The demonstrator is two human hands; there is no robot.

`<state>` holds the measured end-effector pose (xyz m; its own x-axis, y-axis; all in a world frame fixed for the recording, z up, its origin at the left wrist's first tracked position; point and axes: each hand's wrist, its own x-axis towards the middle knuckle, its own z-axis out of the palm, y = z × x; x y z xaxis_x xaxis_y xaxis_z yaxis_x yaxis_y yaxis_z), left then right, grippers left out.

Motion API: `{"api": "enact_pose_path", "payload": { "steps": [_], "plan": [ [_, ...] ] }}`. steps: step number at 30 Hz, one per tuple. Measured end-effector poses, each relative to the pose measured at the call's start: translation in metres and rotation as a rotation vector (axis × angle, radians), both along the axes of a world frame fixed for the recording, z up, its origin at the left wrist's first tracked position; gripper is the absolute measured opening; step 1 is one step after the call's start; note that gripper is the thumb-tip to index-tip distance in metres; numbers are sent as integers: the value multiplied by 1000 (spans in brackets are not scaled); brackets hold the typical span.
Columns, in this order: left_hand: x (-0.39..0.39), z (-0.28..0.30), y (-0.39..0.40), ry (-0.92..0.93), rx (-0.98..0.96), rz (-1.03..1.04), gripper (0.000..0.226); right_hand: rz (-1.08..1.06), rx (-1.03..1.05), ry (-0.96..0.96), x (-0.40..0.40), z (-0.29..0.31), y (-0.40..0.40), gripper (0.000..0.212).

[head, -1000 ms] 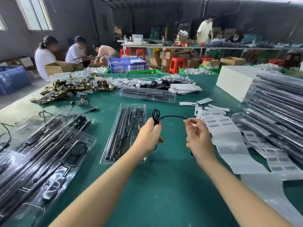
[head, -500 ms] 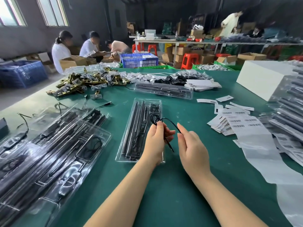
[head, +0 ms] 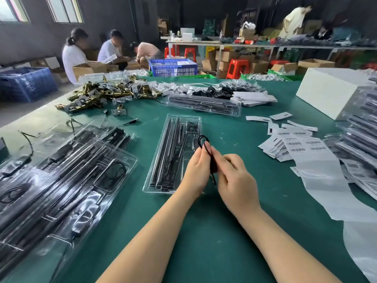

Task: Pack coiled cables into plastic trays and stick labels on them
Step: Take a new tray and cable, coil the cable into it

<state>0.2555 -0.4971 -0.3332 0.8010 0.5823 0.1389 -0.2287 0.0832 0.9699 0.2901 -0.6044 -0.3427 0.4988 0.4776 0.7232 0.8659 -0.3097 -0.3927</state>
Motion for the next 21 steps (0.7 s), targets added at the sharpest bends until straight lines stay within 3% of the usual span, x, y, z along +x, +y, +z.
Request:
{"api": "enact_pose_path", "payload": {
  "steps": [3, 6, 9, 13, 18, 21],
  "plan": [
    [-2, 2, -3, 27, -69, -53, 44, -4, -39, 45, -3, -1, 3, 62],
    [-4, 5, -7, 17, -45, -61, 35, 17, 27, 83, 0, -1, -1, 55],
    [-5, 4, -9, 29, 46, -63, 47, 20, 88, 128, 3, 0, -5, 43],
    [-4, 2, -7, 23, 98, 2, 35, 53, 66, 146, 2, 1, -5, 41],
    [1, 1, -1, 16, -42, 42, 47, 114, 18, 153, 1, -2, -3, 32],
    [0, 8, 4, -4, -244, 42, 48, 162, -19, 176, -2, -2, -3, 32]
  ]
}}
